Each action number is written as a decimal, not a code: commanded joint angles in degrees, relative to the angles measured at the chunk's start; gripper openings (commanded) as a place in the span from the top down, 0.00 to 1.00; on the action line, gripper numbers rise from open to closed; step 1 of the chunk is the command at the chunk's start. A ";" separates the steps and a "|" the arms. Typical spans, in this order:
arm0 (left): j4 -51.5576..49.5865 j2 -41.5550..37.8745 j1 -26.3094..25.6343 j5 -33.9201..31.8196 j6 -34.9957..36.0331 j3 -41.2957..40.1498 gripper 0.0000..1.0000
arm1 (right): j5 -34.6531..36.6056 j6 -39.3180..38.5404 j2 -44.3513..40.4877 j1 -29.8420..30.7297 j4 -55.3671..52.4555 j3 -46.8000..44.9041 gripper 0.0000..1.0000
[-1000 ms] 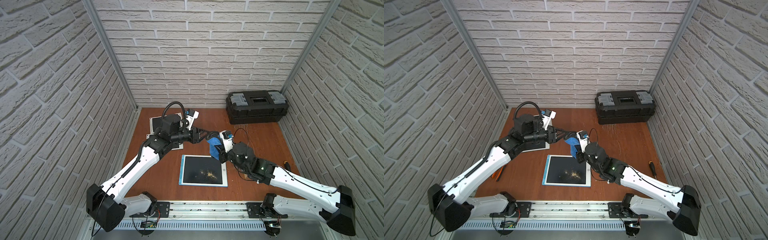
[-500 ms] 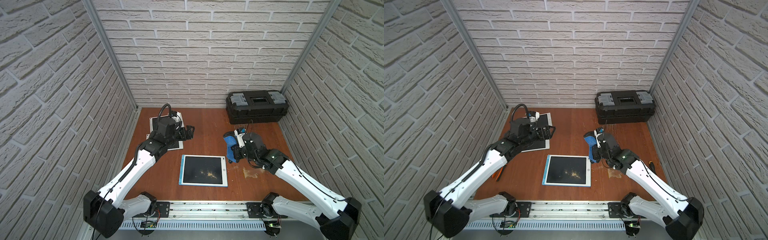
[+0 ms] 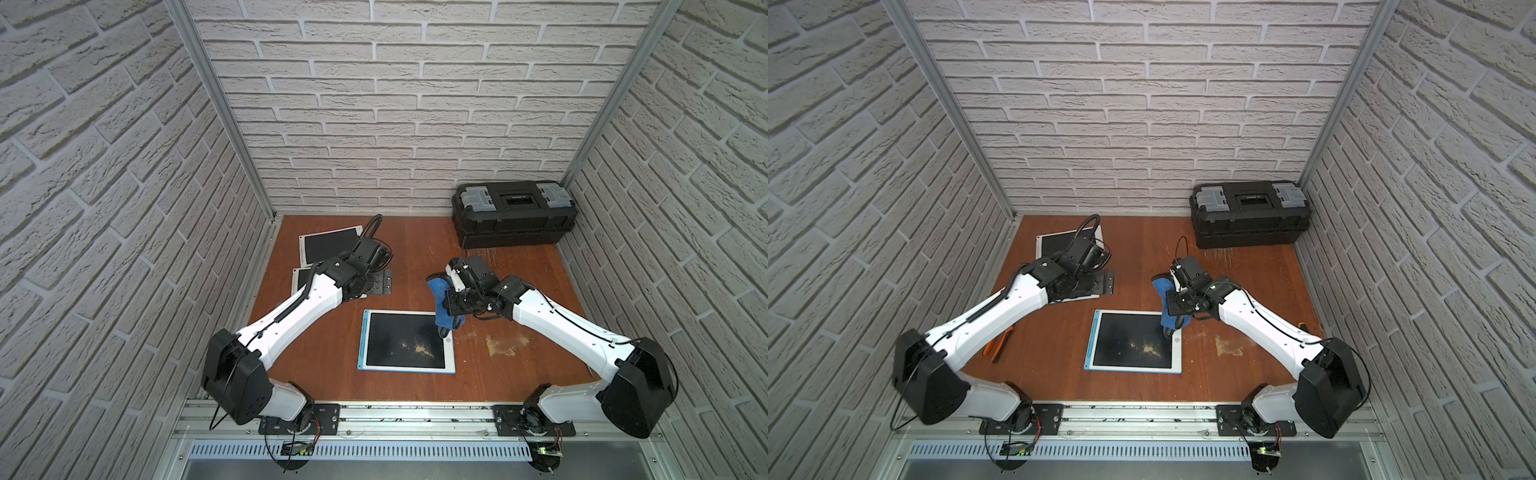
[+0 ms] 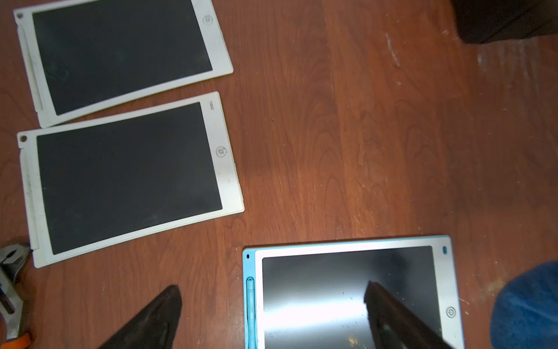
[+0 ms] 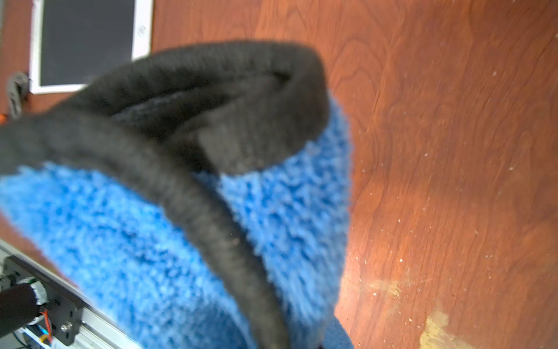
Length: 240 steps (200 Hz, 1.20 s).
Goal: Wipe the drawing tablet
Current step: Wipe the dirt from the drawing tablet.
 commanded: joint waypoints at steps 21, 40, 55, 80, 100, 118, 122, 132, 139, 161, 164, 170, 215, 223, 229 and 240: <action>2.25 -12.13 -5.90 -3.99 -4.64 -11.06 0.12 | -3.30 2.22 3.98 0.03 3.04 0.93 0.97; 1.99 -14.93 -6.49 -2.42 -6.61 -15.00 0.12 | -6.30 3.51 5.86 0.03 3.59 2.72 0.97; -0.49 -15.51 -6.67 -1.52 -6.24 -15.56 0.12 | -9.27 3.29 7.89 0.05 1.20 5.58 0.97; -4.94 -14.45 -6.47 -0.71 -3.81 -13.13 0.10 | -11.05 2.79 10.45 0.46 -2.58 8.80 0.97; -4.64 -13.14 -6.55 3.29 -2.88 -12.31 0.10 | -9.14 3.67 10.97 1.49 -3.01 9.71 0.97; -4.50 -12.61 -6.58 4.75 -3.88 -12.67 0.08 | -6.60 5.19 10.56 2.52 -3.18 10.06 0.97; -4.10 -12.90 -6.59 5.40 -3.98 -13.08 0.08 | -5.99 5.68 10.41 2.62 -3.20 9.93 0.97; -3.25 -13.52 -6.60 6.55 -4.29 -14.33 0.08 | -5.58 6.50 10.00 2.92 -3.13 9.40 0.97; -2.59 -13.96 -6.55 7.09 -4.52 -15.31 0.08 | -5.25 6.87 9.89 3.12 -3.47 9.18 0.97; -1.37 -15.65 -6.75 8.27 -6.23 -17.68 0.08 | -3.66 7.36 9.10 3.28 -6.22 8.76 0.97; -1.20 -15.90 -6.91 8.31 -6.29 -17.93 0.08 | -3.40 7.41 8.76 3.28 -6.47 8.67 0.98; -1.10 -16.57 -7.02 7.98 -6.33 -18.32 0.07 | -2.79 7.45 7.84 3.28 -7.00 8.35 0.97; 1.46 -24.76 -7.07 2.27 -7.36 -21.98 0.05 | -5.04 8.45 1.98 3.35 -10.23 5.56 0.97; 2.32 -27.03 -7.07 2.42 -8.39 -22.96 0.05 | -6.83 9.83 0.95 3.37 -10.14 4.01 0.97; 2.95 -28.77 -7.07 2.67 -9.09 -23.83 0.05 | -8.52 10.82 0.16 3.46 -9.73 2.93 0.97; 3.82 -31.55 -7.07 3.72 -9.51 -24.94 0.04 | -10.75 11.83 -1.47 3.69 -8.75 1.62 0.97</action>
